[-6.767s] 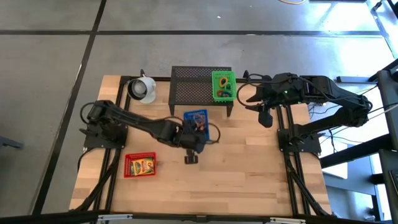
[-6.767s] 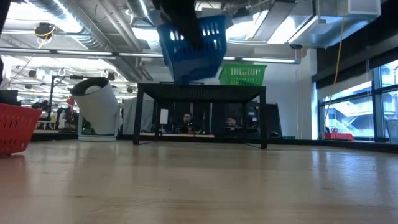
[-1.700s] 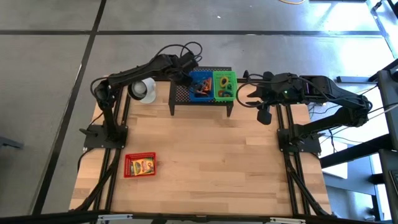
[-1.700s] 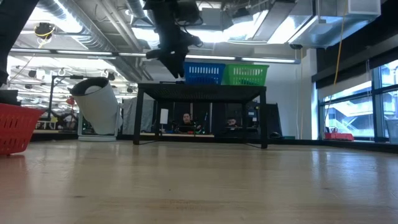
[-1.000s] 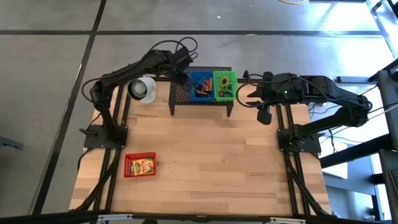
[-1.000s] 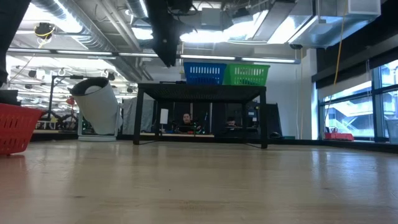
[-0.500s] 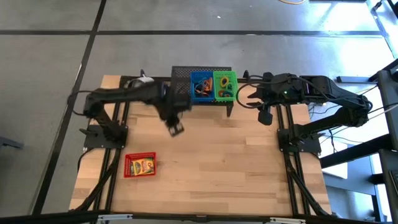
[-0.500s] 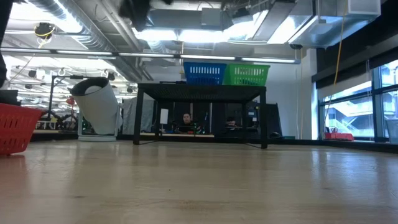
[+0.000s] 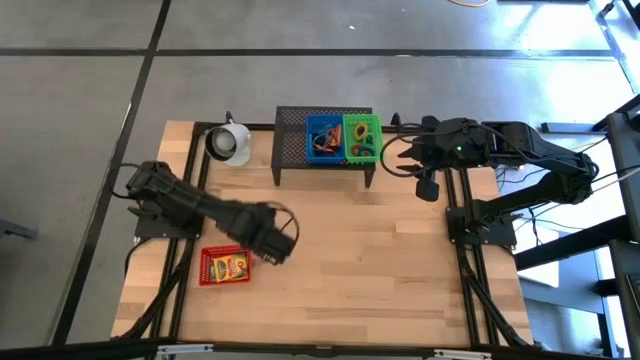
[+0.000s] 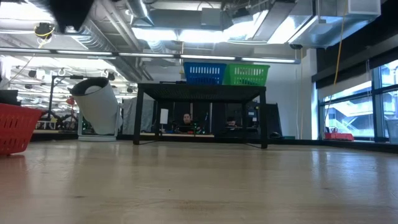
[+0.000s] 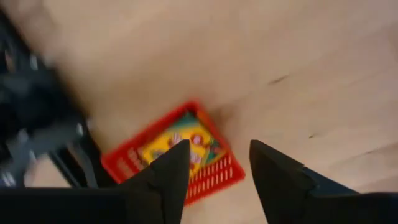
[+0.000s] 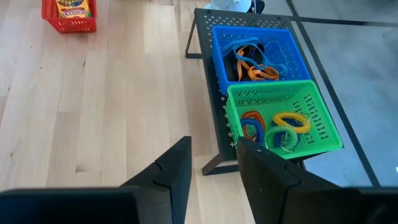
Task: Pick & Place Office Desk Supplies
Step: Put the red bin on the shelf
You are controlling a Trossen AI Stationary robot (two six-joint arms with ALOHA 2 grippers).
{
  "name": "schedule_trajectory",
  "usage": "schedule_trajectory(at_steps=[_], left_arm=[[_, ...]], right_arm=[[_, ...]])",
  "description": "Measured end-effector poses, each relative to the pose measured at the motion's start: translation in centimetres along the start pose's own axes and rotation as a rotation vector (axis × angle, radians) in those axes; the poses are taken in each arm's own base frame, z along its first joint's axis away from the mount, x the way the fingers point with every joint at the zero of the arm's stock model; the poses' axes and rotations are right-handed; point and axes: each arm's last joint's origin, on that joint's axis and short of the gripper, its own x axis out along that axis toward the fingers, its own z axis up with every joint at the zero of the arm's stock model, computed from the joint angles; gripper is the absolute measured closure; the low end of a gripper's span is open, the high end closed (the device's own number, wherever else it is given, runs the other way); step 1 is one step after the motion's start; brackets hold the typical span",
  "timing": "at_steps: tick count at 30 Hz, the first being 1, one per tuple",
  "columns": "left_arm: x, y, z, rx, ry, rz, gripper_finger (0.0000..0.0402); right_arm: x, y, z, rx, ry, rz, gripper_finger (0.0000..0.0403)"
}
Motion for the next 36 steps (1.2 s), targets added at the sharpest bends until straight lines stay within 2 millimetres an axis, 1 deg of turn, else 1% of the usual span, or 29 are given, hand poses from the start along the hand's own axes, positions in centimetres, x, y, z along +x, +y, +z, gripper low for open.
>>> schedule_trajectory(at_steps=[4,7,11,16,23,28,32,36], left_arm=[[2.0,-0.3,-2.1,-0.087,0.042,0.027,0.0226],[3.8,-0.8,-3.2,-0.123,0.041,-0.009,0.0225],[6.4,-1.2,-4.1,-0.163,0.042,-0.037,0.0228],[8.8,-0.2,-4.4,-0.277,0.03,0.047,0.0228],[10.8,-0.7,-4.5,-0.304,0.041,-0.044,0.0228],[11.9,-0.2,-4.7,-0.348,0.041,-0.017,0.0229],[12.2,-0.4,-4.7,-0.355,0.044,-0.041,0.0231],[12.3,-0.5,-4.7,-0.346,0.034,-0.04,0.0251]], right_arm=[[0.0,0.0,0.0,0.0,0.0,0.0,0.0272],[0.0,0.0,0.0,0.0,-0.001,0.0,0.0272],[0.2,0.0,0.2,0.002,-0.005,-0.001,0.0272],[0.8,0.2,0.4,0.0,0.008,0.029,0.0273],[2.1,0.5,0.8,-0.007,0.039,0.064,0.0273],[3.1,0.7,1.0,-0.036,0.068,0.067,0.0273],[3.8,0.8,1.2,-0.04,0.086,0.068,0.0273],[3.9,0.8,1.2,-0.041,0.089,0.061,0.0273]])
